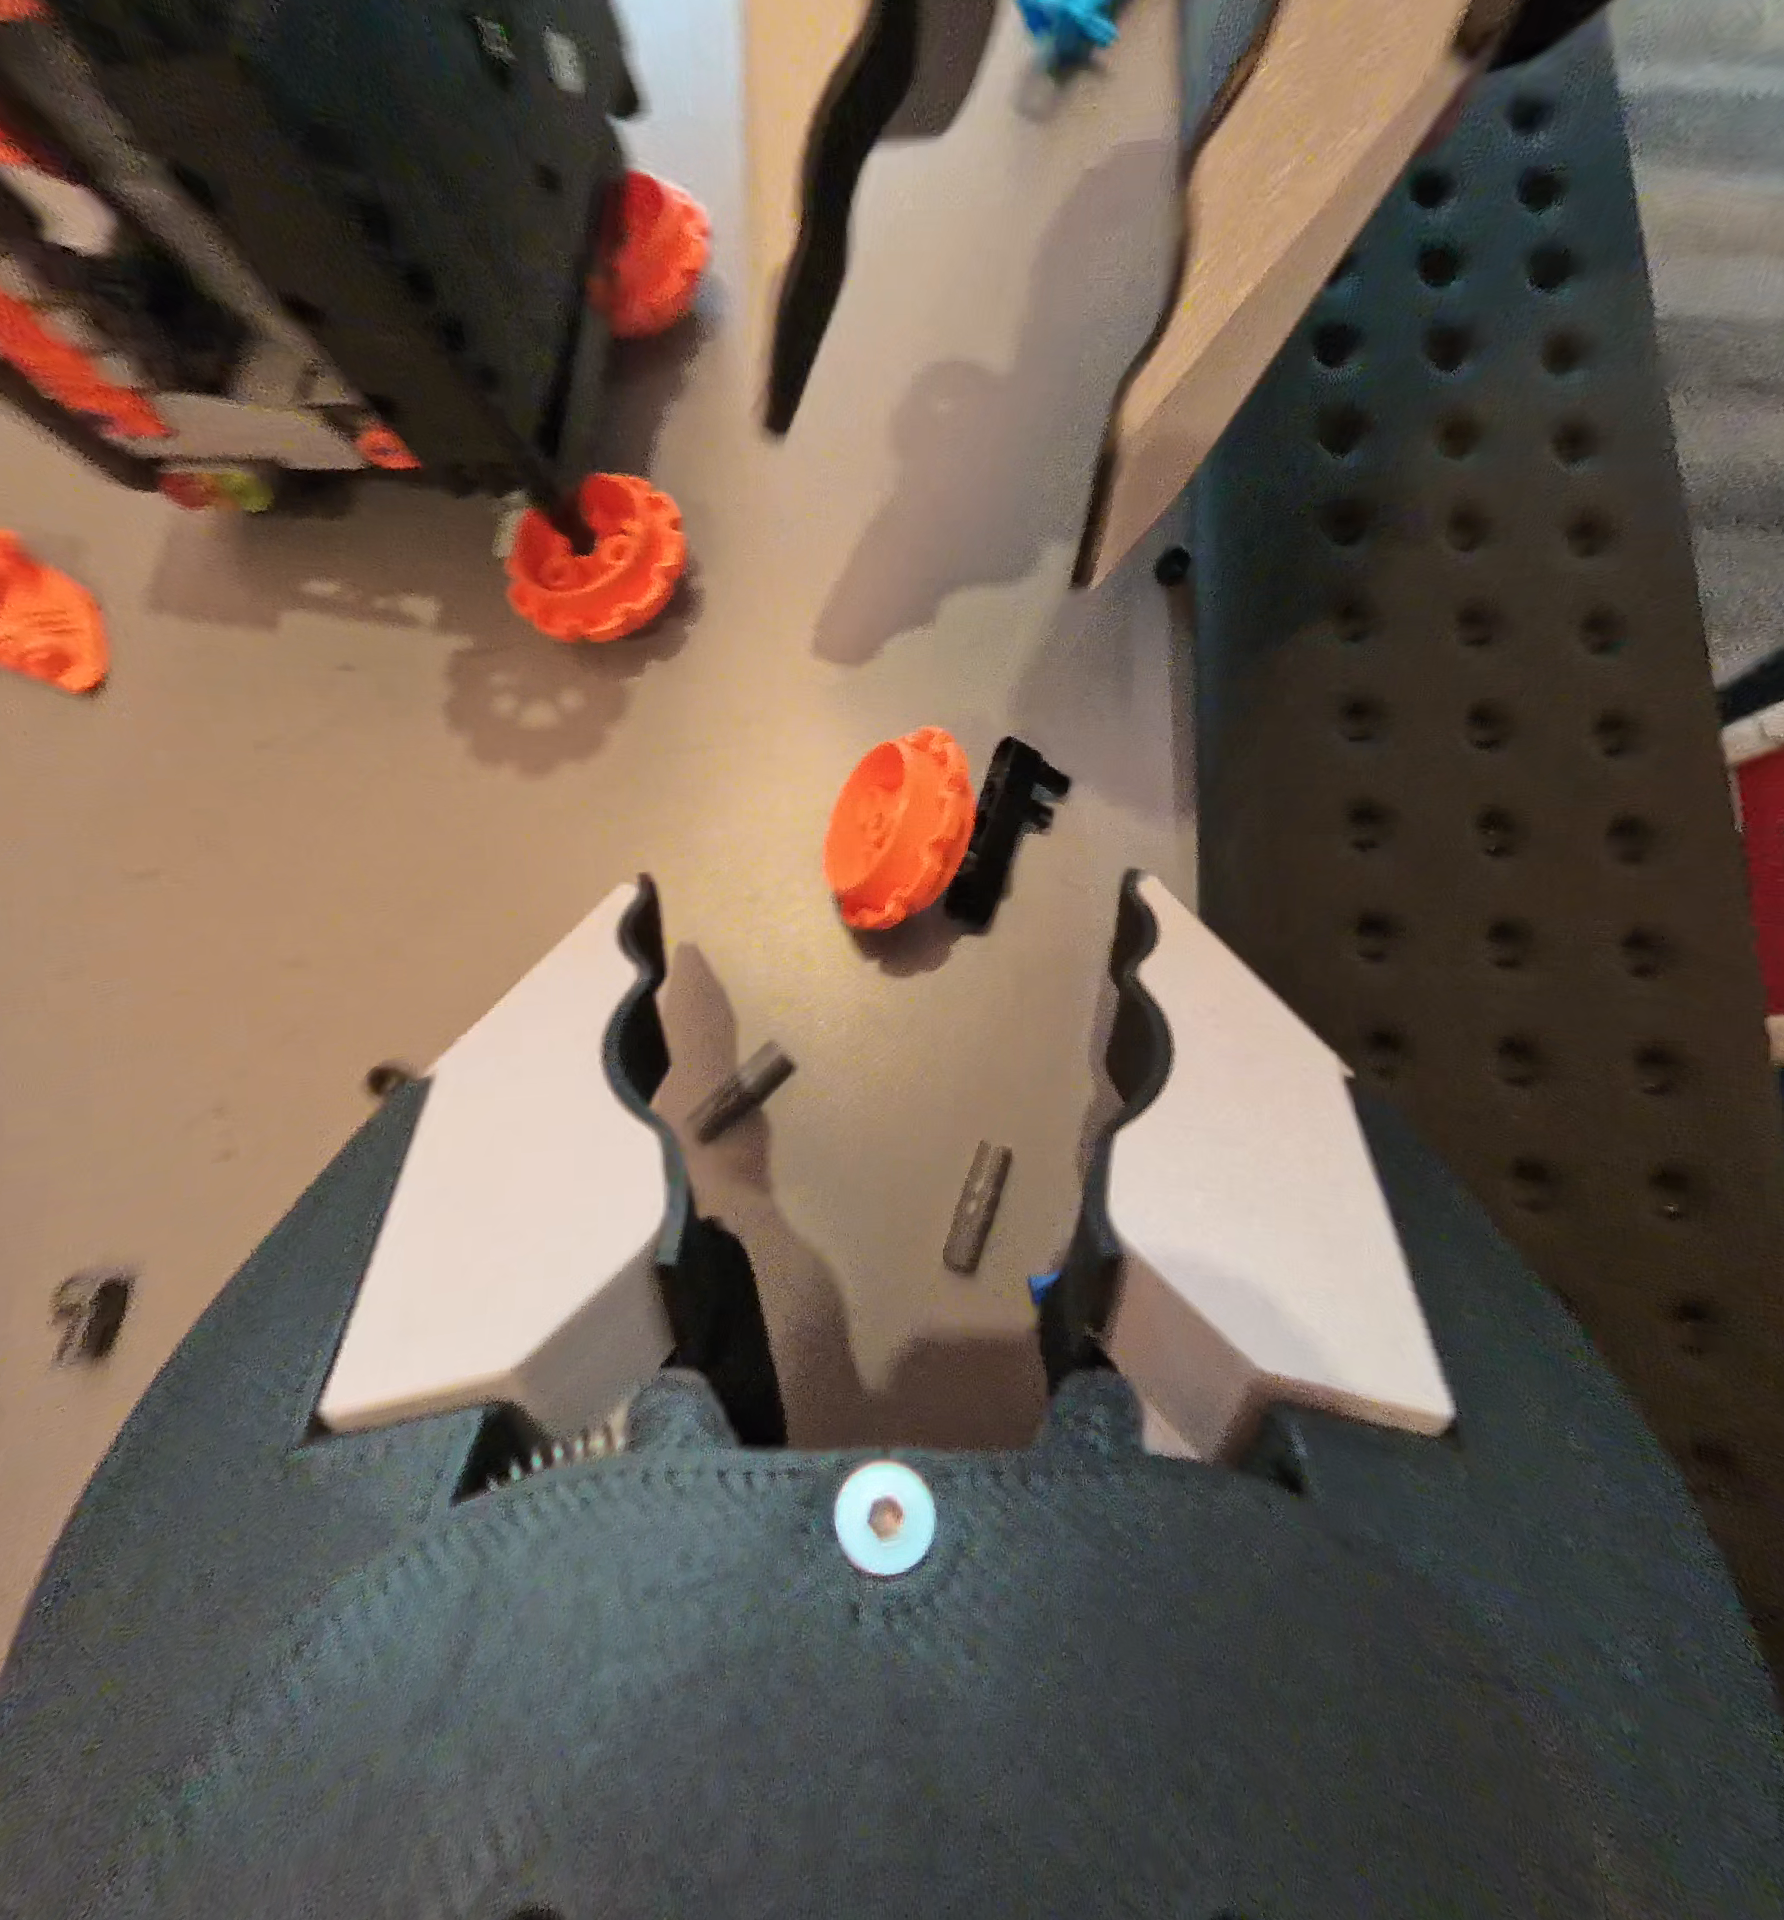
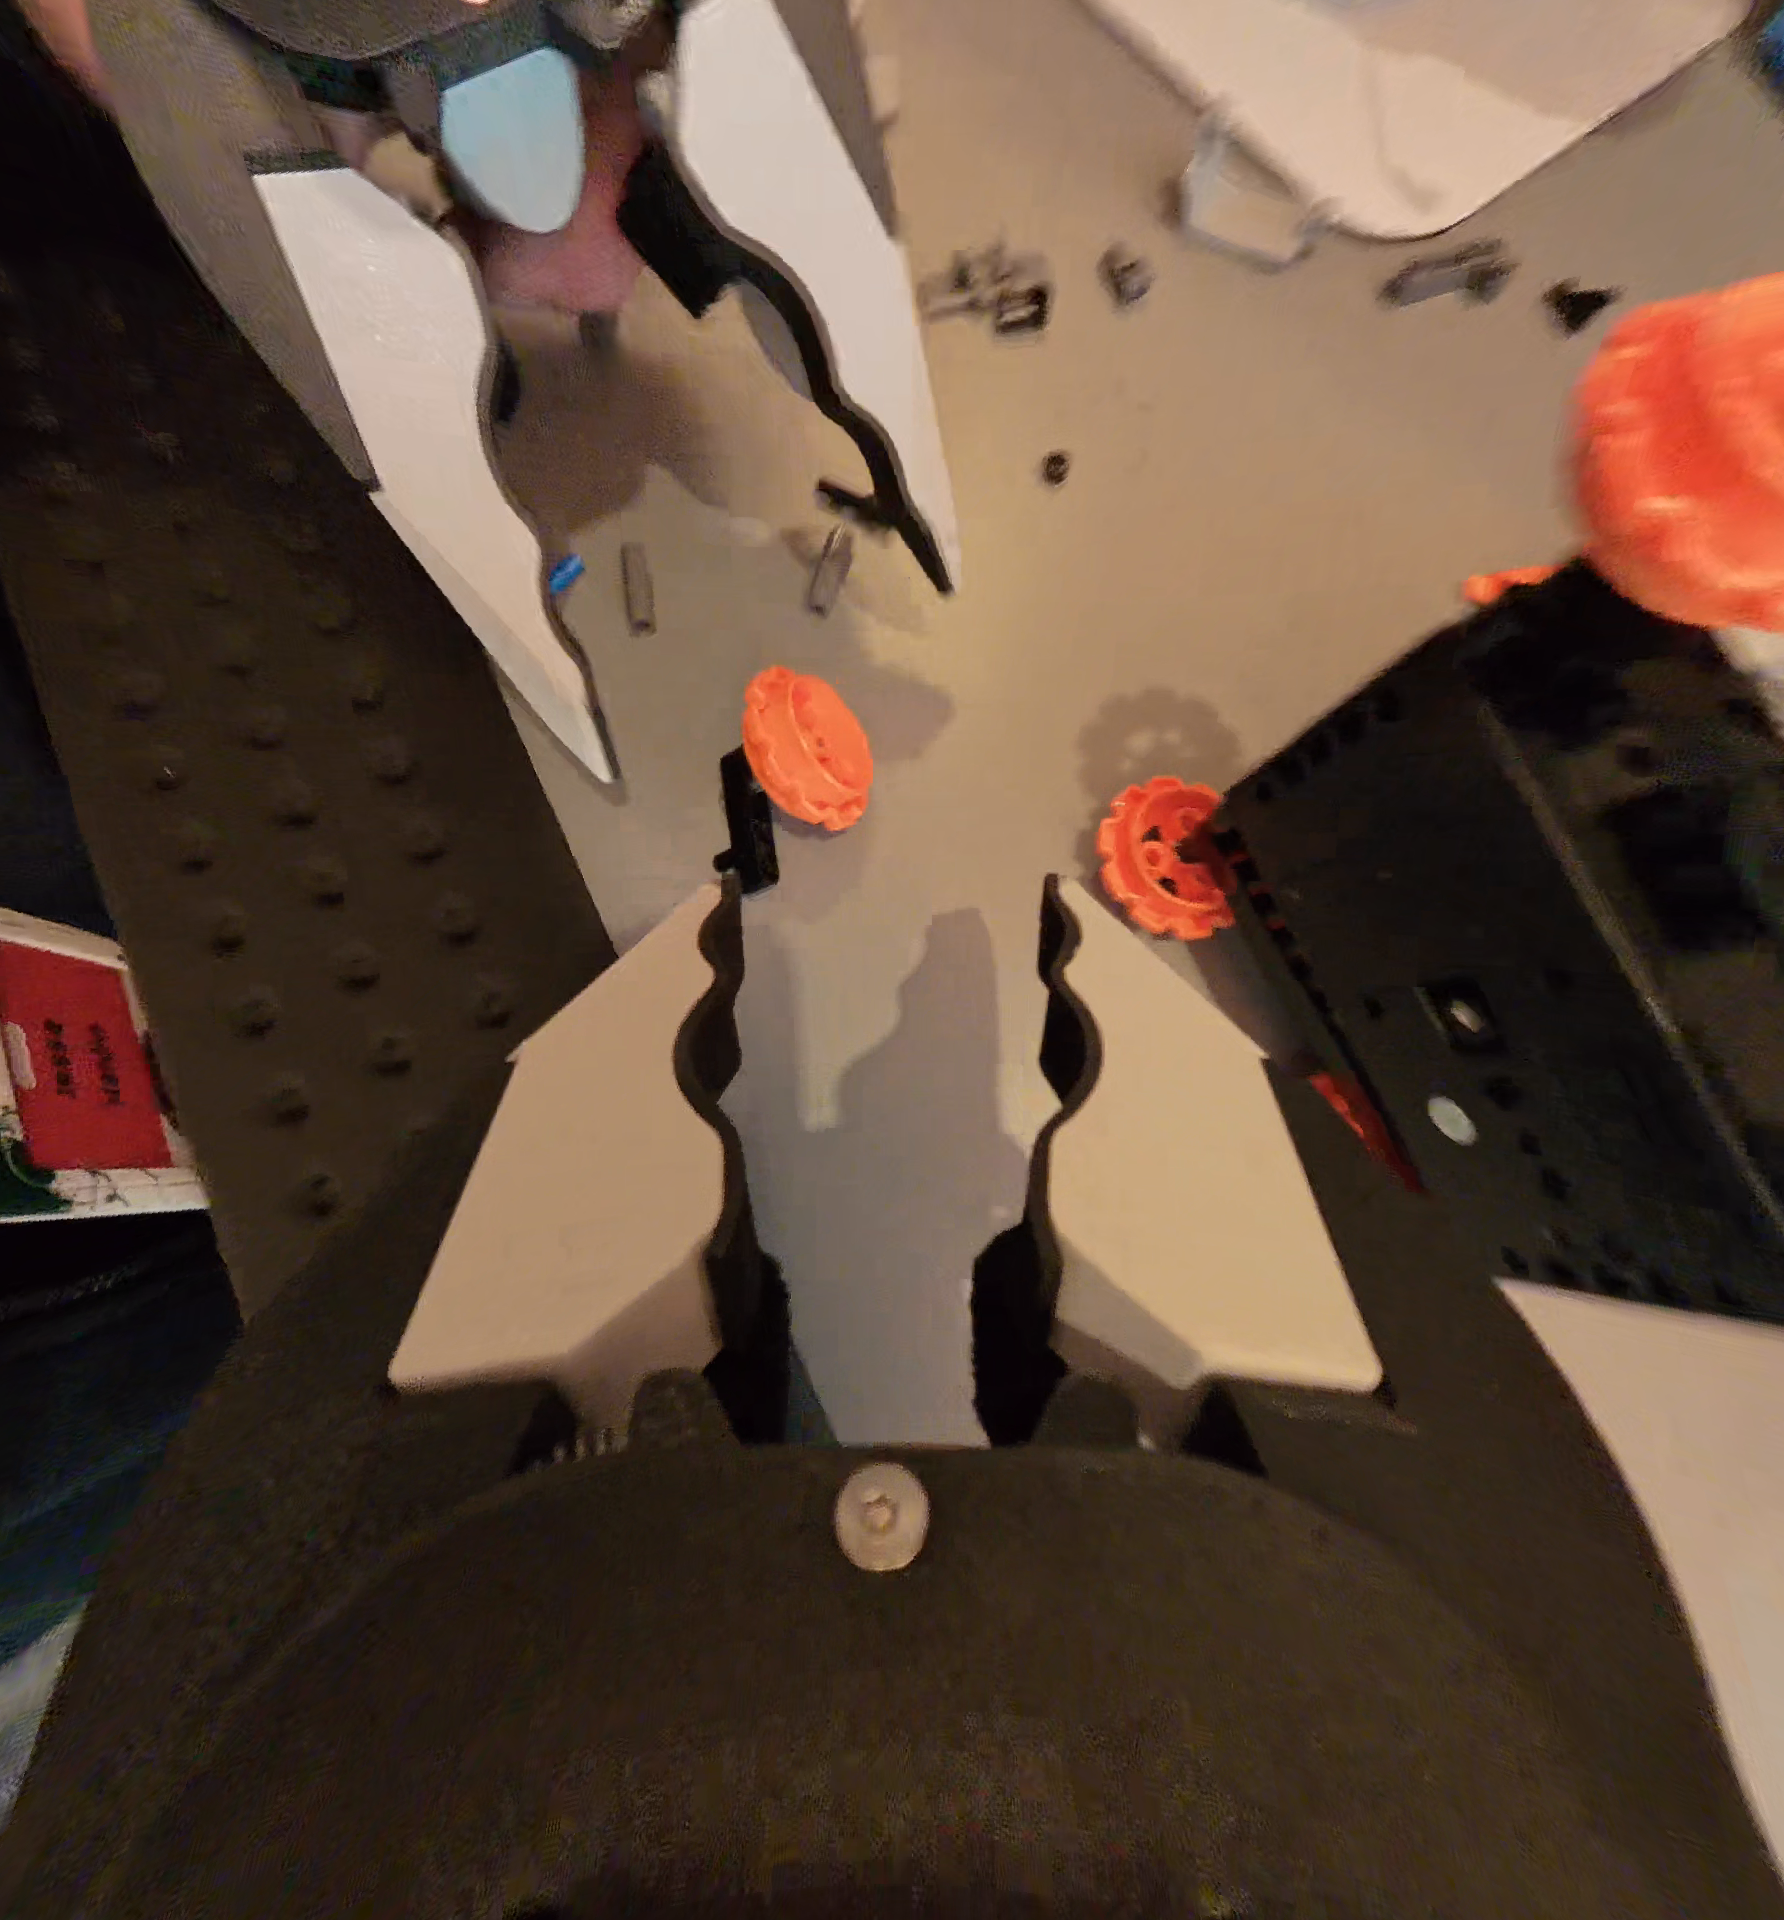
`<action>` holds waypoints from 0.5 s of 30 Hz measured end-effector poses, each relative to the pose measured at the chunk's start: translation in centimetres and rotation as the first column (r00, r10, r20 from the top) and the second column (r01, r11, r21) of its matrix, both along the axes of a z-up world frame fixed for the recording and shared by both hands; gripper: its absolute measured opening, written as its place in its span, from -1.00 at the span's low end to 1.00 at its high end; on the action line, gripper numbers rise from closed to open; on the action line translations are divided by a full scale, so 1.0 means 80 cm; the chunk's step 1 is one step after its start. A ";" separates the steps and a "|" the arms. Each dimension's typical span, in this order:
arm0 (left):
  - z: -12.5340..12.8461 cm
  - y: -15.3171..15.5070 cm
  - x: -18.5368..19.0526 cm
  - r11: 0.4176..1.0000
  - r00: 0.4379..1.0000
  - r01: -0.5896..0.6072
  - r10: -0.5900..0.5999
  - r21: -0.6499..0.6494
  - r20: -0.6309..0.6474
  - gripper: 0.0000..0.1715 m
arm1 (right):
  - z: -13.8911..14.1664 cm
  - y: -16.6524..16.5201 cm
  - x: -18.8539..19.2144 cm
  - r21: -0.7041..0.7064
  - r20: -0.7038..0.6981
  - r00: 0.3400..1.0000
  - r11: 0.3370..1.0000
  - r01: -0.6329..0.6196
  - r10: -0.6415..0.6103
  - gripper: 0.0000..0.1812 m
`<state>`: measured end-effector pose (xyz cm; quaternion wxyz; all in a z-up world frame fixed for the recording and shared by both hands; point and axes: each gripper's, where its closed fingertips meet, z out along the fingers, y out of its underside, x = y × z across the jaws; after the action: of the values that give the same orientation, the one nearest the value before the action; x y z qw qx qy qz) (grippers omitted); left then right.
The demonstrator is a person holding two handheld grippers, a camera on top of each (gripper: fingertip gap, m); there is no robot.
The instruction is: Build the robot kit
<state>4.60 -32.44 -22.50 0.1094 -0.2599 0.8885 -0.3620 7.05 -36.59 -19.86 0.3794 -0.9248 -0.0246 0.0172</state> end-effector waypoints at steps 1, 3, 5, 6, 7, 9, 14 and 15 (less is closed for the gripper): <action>0.012 0.007 0.001 0.999 0.999 -0.038 0.038 -0.024 0.016 0.08 | 0.011 -0.005 0.003 0.022 -0.007 0.999 0.999 0.033 -0.033 -0.31; 0.036 0.014 -0.003 0.994 0.997 -0.077 0.079 -0.081 0.025 0.27 | 0.020 -0.022 0.017 0.024 0.015 0.993 0.993 0.119 -0.120 0.04; 0.042 0.032 0.009 0.987 0.987 -0.151 0.154 -0.062 0.039 0.53 | 0.013 -0.037 0.025 -0.004 0.045 0.986 0.987 0.163 -0.163 0.23; 0.042 0.035 0.017 0.981 0.984 -0.174 0.175 -0.082 0.015 0.68 | 0.002 -0.044 0.032 -0.045 0.072 0.979 0.980 0.193 -0.190 0.33; 0.037 0.039 0.025 0.977 0.981 -0.195 0.194 -0.080 -0.016 0.72 | -0.013 -0.056 0.040 -0.110 0.095 0.973 0.969 0.221 -0.211 0.33; 0.025 0.043 0.044 0.973 0.973 -0.225 0.222 -0.042 -0.070 0.85 | -0.036 -0.072 0.056 -0.177 0.046 0.959 0.943 0.282 -0.279 0.45; 0.002 0.025 0.072 0.987 0.973 -0.160 0.159 0.007 -0.170 0.85 | -0.054 -0.099 0.097 -0.313 -0.006 0.928 0.882 0.352 -0.372 0.65; 0.003 0.027 0.082 0.986 0.977 -0.165 0.166 0.020 -0.134 0.84 | -0.050 -0.100 0.109 -0.298 0.032 0.930 0.885 0.358 -0.366 0.64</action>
<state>11.15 -30.29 -22.26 0.0796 -0.3566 0.8706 -0.3295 15.75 -44.62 -23.89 0.2322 -0.9593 0.1559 -0.0387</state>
